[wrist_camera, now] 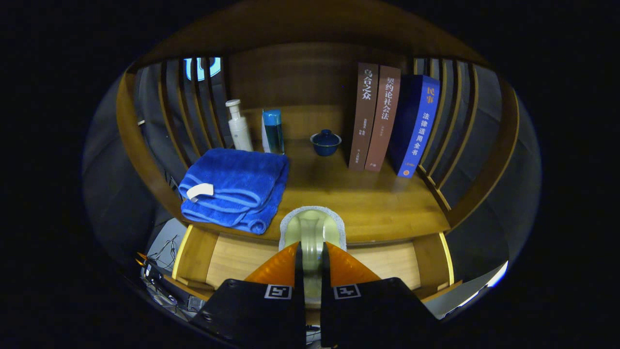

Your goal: Pull open the drawer, take out the items inside it, and place them on the countertop above the cabinet.

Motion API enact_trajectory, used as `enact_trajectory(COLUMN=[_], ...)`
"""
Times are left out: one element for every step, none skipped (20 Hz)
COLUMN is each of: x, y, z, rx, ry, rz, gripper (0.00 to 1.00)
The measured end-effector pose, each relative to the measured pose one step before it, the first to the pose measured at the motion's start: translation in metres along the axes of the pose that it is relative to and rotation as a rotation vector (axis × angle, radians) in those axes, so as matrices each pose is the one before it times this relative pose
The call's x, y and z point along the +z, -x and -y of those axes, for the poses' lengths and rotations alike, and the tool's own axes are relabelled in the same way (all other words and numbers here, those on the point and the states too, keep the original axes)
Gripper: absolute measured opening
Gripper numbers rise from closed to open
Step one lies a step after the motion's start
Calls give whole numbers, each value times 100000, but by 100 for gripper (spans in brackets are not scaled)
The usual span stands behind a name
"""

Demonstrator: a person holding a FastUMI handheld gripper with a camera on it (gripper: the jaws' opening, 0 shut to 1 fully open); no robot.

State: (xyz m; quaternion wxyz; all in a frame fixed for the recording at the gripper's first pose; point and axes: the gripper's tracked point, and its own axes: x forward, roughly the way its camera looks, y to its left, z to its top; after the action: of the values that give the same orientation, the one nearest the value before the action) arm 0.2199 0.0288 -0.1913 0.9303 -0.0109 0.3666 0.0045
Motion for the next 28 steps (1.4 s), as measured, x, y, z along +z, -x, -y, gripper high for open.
enact_trajectory(x=[464, 551, 500, 515, 513, 373, 414, 400, 389, 368, 286, 375, 444, 375, 308, 92, 153, 42, 109, -78, -109, -99, 35, -48, -57, -69, -120, 113], y=[-790, -1003, -846, -1130, -869, -967, -676, -680, -666, -614, -632, -397, -316, -356, -249, -230, -296, 14, -101, -213, -145, -453, -8, -12, 61, -13, -81, 300], z=[70, 10, 142, 185, 113, 126, 31, 33, 1, -17, -63, -34, -81, -43, -135, -31, -47, -115, -107, -40, -73, 107, 30, -63, 111, 130, 114, -127], rx=[656, 515, 397, -292, 148, 44, -132, 145, 45, 211, 252, 201, 145, -26, -75, 172, -69, -23, 254, 415, 625, -268, 211, 242, -542, -329, -574, 268], ry=[135, -562, -648, -525, -168, 195, 332, 302, 260, 79, -194, 2, 249, 379, 438, 144, 123, 138, -81, 19, -283, -114, -292, -297, -112, -153, 114, 365], rz=[-647, -640, -609, -816, -514, -723, -822, -671, -807, -746, -708, -562, -55, -47, -178, -396, -269, -271, -211, -569, -87, 49, 252, 356, 257, 166, 242, 465], gripper=[16, 16, 16, 16, 17, 16, 16, 16, 16, 16, 16, 16, 16, 16, 17, 16, 16, 18, 20, 20, 23, 25, 26, 26, 34, 42, 57, 72])
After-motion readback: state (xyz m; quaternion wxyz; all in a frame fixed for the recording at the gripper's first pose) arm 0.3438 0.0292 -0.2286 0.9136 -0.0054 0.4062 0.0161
